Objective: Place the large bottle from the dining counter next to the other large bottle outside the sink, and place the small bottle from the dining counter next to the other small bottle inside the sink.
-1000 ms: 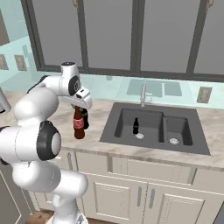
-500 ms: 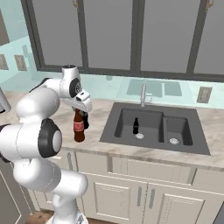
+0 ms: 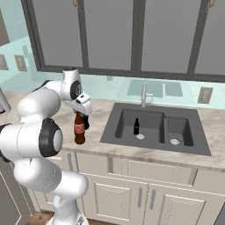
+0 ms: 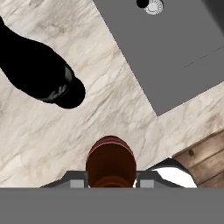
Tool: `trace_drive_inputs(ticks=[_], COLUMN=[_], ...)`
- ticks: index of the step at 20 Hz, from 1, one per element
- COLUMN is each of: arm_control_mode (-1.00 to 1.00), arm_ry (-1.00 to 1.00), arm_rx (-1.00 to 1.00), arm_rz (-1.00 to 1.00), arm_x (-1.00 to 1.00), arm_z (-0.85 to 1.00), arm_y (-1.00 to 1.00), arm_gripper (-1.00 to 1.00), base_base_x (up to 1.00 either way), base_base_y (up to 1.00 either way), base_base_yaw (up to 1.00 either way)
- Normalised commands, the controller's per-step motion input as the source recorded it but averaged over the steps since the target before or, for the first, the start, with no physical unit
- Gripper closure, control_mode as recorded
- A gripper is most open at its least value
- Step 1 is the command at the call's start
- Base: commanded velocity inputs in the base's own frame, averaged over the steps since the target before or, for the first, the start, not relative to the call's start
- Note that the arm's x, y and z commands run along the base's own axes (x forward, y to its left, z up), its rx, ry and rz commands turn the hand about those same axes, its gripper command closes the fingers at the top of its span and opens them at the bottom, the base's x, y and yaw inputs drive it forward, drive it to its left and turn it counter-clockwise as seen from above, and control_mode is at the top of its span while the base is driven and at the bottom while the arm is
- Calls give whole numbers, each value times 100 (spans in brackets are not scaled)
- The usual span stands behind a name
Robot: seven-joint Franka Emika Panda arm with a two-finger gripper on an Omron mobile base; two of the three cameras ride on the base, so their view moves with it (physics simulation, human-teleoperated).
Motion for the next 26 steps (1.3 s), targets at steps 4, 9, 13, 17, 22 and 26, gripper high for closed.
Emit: trace_drive_inputs(ticks=[4,9,13,17,22,26], arm_control_mode=[-100,-100,-100,-100,-100,-100], arm_ry=[0,0,0,0,0,0], arm_rx=[0,0,0,0,0,0], arm_rz=[-5,-6,-6,-1,0,0], arm_x=[1,10,7,0,0,0], arm_z=[-16,-19,-17,-1,0,0], arm_y=[0,0,0,0,0,0], arm_gripper=[100,100,100,100,100,100], base_base_x=[0,0,0,0,0,0], base_base_y=[0,0,0,0,0,0], base_base_yaw=[0,0,0,0,0,0])
